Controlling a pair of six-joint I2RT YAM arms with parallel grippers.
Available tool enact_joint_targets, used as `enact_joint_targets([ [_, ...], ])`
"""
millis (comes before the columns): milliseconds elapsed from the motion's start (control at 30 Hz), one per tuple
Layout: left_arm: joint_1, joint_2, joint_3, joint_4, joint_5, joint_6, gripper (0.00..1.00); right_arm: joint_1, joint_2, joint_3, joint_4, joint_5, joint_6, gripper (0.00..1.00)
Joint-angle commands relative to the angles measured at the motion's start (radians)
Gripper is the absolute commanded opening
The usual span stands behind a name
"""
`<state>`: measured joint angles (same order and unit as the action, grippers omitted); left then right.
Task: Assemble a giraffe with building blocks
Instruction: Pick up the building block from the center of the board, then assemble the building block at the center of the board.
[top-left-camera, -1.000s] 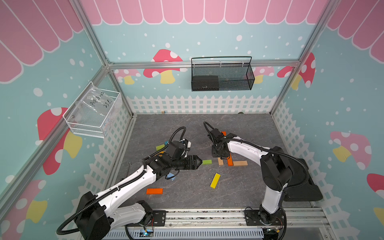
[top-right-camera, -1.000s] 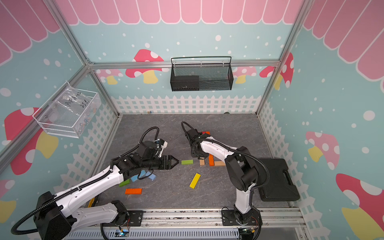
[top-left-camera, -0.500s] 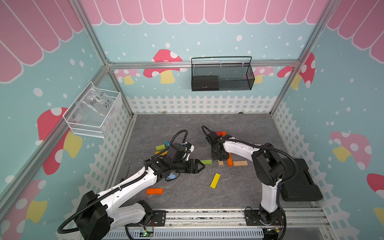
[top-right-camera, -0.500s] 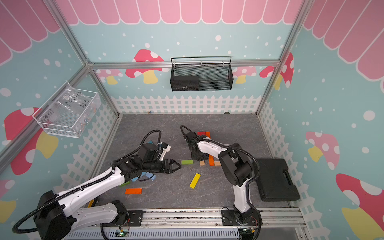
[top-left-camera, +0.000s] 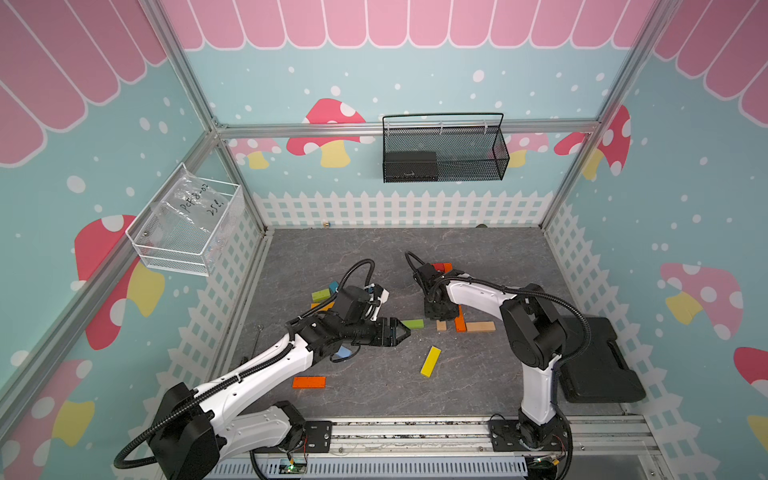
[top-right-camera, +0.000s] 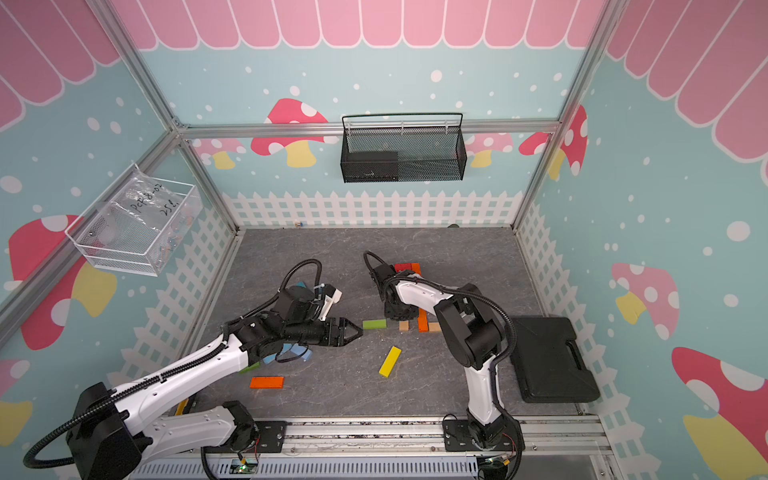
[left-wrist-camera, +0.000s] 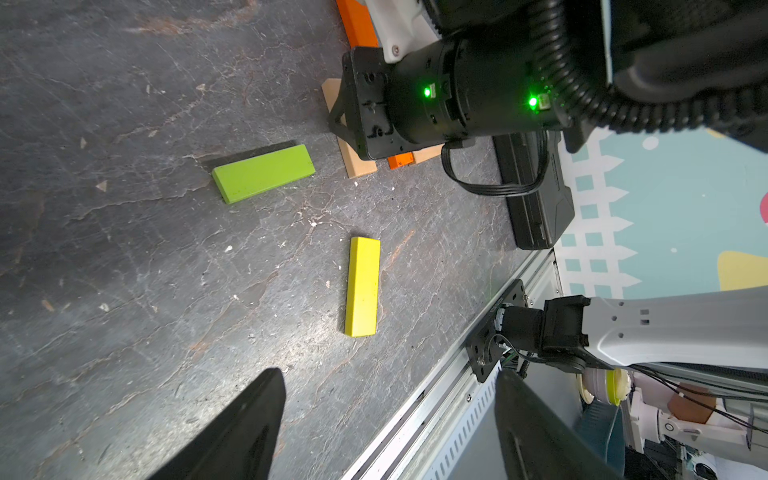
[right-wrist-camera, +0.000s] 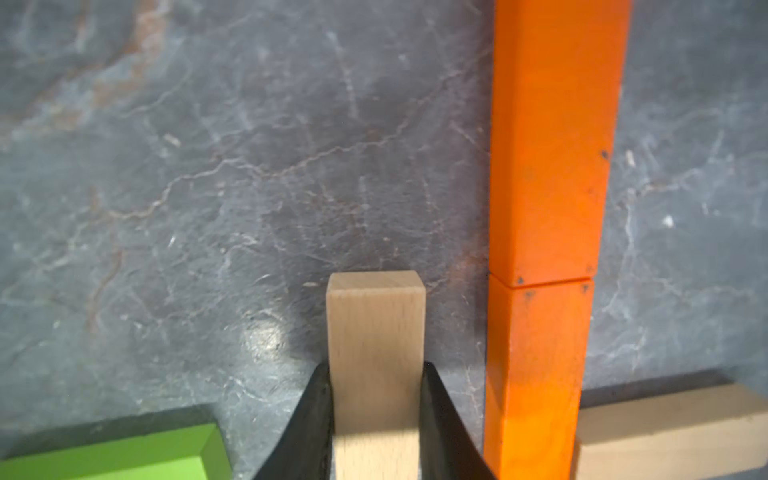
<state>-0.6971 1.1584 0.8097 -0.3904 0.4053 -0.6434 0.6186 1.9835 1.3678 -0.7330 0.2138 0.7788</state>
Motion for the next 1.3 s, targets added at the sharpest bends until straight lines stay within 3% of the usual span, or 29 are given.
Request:
enact_joint_targets([
  [0,-0.004,-0.014,0.001,0.005,0.002,0.012,0.82,-0.002,0.018,0.024,-0.030,-0.027,0.041,0.11],
  [200,-0.004,-0.004,0.034,-0.024,-0.002,0.035,0.82,-0.014,-0.107,0.147,-0.161,0.010,0.211,0.02],
  [367,-0.006,0.025,0.076,-0.047,0.001,0.070,0.82,-0.107,-0.183,0.242,-0.339,0.077,0.414,0.00],
  [567,-0.018,0.063,0.129,-0.048,0.013,0.085,0.82,-0.293,-0.289,0.135,-0.350,0.050,0.540,0.00],
  [867,-0.025,0.098,0.138,-0.029,0.012,0.087,0.82,-0.528,-0.379,-0.051,-0.264,0.025,0.607,0.00],
  [1267,-0.027,0.121,0.132,-0.010,0.022,0.082,0.82,-0.615,-0.391,-0.282,-0.111,-0.020,0.763,0.00],
])
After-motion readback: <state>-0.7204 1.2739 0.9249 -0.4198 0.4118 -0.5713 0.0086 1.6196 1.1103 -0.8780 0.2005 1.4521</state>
